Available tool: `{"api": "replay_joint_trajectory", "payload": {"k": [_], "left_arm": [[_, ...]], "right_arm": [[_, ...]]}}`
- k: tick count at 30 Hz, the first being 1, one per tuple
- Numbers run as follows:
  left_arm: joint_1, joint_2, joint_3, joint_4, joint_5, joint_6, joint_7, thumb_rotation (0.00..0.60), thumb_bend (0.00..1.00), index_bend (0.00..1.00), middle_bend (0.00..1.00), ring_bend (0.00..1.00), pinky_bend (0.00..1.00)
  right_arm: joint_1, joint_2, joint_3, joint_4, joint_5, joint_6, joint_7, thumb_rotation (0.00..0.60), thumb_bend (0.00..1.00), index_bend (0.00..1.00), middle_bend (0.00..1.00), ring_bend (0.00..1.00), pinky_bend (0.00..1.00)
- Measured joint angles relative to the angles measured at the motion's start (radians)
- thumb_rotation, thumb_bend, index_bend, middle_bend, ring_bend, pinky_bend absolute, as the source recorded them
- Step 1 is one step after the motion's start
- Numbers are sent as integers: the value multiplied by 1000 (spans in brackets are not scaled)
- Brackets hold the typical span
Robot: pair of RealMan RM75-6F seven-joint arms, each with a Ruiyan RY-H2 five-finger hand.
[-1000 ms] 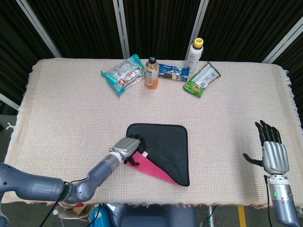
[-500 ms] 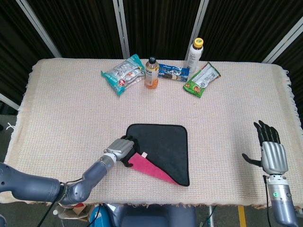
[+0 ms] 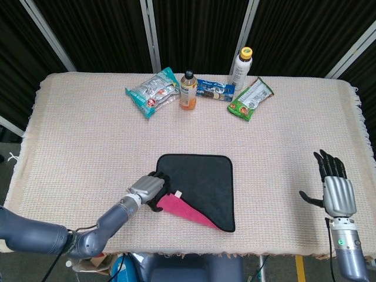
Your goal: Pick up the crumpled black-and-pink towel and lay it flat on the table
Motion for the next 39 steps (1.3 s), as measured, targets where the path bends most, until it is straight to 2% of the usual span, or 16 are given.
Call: {"api": "replay_joint_trajectory", "payload": {"k": [2,10,23,39], "left_arm": [[3,5,5,-6,7,3,-6,600,285,252,65,0,1],[8,-15,-4,18,40,32,-27,600,282,243,57,0,1],[-18,-56,-1,47,15,47,-1,600,281,242,56,0,1],[-53,-53,28,12,-11,52,52,600,282,283,32,0,0]], "right_arm": [[-2,0,-1,-4,-4,2,-1,600,162,24,0,0,0],[-7,2,0,-12,-8,1,-5,600,162,24,0,0,0],[-11,3,3,-15,-13,-2,-7,600,162,23,0,0,0],[-14,1,6,-15,-20,-4,-5,600,163,24,0,0,0]]}}
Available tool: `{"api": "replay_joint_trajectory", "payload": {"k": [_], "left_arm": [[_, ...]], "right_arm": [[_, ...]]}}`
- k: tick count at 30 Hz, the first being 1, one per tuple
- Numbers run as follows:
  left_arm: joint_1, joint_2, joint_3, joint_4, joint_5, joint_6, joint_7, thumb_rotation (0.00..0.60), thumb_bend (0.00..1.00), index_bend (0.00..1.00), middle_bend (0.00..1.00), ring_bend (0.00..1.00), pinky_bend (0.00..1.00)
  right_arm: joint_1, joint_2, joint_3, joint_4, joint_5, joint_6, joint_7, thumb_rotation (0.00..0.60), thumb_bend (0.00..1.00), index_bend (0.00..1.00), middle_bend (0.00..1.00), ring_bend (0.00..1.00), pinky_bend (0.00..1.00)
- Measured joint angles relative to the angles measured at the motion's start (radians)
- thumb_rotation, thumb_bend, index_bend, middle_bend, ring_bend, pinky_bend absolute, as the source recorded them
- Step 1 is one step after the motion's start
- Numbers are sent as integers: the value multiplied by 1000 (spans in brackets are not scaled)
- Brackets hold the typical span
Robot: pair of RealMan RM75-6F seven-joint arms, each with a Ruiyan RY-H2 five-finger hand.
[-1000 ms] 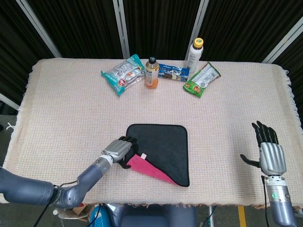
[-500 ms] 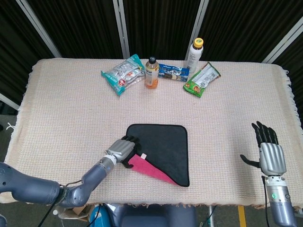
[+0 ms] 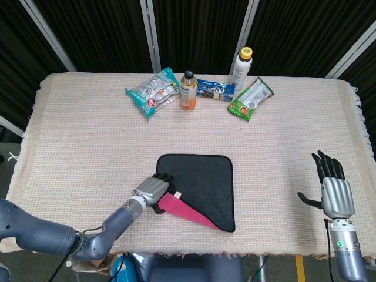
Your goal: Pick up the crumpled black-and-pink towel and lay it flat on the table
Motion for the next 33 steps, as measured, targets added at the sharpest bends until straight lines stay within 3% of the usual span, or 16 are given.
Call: {"api": "replay_joint_trajectory", "payload": {"k": [20,33], "left_arm": [[-3,34,37,-70,11,25,24,600,288,357,26,0,0],[22,87,75,-176,100,32,18,600,288,358,26,0,0]], "right_arm": [[-5,-1,-2,-7,-16,5,1,600,162,24,0,0,0],[-8,-1,-3,-16,-31,13,0,600,162,24,0,0,0]]}}
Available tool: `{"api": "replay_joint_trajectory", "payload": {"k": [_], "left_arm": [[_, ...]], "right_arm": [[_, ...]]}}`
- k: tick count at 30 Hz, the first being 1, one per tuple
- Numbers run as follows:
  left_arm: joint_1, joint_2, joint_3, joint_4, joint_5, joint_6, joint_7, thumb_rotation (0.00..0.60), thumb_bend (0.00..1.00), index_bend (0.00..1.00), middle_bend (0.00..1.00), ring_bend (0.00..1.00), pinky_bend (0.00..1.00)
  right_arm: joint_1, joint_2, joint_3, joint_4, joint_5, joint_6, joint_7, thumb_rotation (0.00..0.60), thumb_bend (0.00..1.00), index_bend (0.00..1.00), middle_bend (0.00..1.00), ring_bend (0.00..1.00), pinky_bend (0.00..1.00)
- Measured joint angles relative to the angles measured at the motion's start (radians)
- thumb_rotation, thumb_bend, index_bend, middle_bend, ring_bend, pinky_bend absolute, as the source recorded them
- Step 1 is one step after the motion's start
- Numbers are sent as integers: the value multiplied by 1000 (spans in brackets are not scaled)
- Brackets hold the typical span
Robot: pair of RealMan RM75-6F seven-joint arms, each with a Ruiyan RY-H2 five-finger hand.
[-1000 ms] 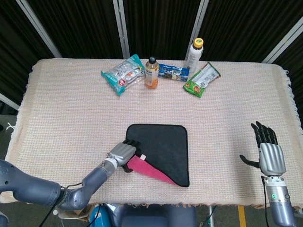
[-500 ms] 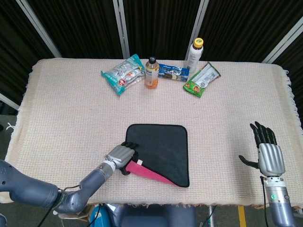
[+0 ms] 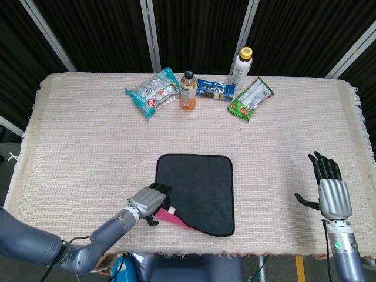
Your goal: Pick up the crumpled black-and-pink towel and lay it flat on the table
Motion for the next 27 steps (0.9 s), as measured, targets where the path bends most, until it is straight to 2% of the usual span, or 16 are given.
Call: {"api": "replay_joint_trajectory", "payload": {"k": [13,18,21,24,27], "left_arm": [[17,47,39,-91,76,-10,-8,600,288,355,26,0,0],[51,85,54,-122,141,7,-35,600,288,326,26,0,0],[93,108,66,-127,192,34,-70,600,269,291,24,0,0],[146,131,77,-126,251,72,-115,600,206,241,20,0,0],[205,147,87,-114,323,132,-157,600,149,105,12,0,0]], "right_arm": [[-3,3,-5,-10,-16,5,-1,600,162,24,0,0,0],[-4,4,-7,-13,-19,5,-2,600,162,24,0,0,0],[-3,4,-8,-14,-21,4,-6,600,162,24,0,0,0],[-4,4,-10,-14,-23,3,-10,600,162,24,0,0,0],[-2,4,-13,-11,-21,-6,-11,600,161,24,0,0,0]]}}
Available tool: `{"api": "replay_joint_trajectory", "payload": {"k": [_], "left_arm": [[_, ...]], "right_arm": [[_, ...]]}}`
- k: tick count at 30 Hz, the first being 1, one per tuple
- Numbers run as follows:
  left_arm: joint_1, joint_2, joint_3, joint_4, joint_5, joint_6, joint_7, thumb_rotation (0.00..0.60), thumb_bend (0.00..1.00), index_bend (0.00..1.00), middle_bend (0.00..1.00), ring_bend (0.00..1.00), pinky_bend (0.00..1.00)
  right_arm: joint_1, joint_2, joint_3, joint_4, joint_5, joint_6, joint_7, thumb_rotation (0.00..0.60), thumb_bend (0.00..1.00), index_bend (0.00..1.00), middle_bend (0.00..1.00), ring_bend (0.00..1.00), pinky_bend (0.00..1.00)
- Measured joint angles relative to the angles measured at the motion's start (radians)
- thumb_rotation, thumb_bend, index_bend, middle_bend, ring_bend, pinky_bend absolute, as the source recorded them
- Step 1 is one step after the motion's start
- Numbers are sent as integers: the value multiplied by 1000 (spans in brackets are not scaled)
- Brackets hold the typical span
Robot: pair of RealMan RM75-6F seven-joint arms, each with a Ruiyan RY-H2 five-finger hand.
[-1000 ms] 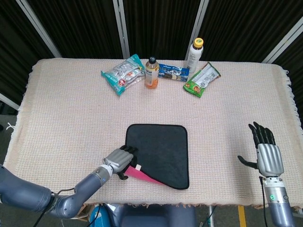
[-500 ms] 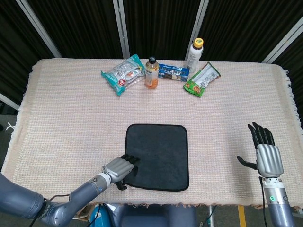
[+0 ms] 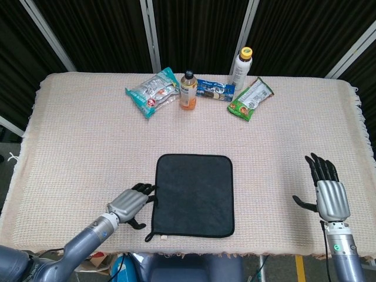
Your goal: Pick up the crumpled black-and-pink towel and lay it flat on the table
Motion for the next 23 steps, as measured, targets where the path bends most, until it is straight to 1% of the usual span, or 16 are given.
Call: {"api": "replay_joint_trajectory", "payload": {"k": [1,2,3,5,9,12,15,18,23], "left_arm": [[19,3,4,7,24,24,-9,600,130,44,7,0,0],[40,4,9,16,52,52,-17,600,116,14,4,0,0],[69,5,16,33,94,94,-26,600,108,4,2,0,0],[119,3,27,65,163,166,-42,600,93,0,0,0,0],[258,-16,49,179,317,353,-100,600,84,0,0,0,0],[364,-31,58,285,396,475,-170,600,72,0,0,0,0],[459,-37,61,386,447,572,-245,600,63,0,0,0,0],[534,-30,67,455,463,622,-293,600,57,0,0,0,0],[615,17,83,495,463,630,-318,600,55,0,0,0,0]], "right_arm": [[1,0,-1,3,3,-6,-1,600,161,24,0,0,0],[2,-1,-1,6,6,-11,-3,600,162,24,0,0,0],[3,-2,-2,9,9,-16,-5,600,162,24,0,0,0],[7,-5,-3,17,18,-29,-13,600,162,24,0,0,0],[11,-20,-10,32,30,-47,-35,600,162,24,0,0,0],[11,-29,-13,36,35,-52,-54,600,162,24,0,0,0],[7,-32,-17,32,40,-51,-70,600,162,23,0,0,0],[0,-25,-22,17,49,-51,-82,600,161,24,0,0,0],[-19,-1,-35,-17,52,-40,-97,600,162,24,0,0,0]]}}
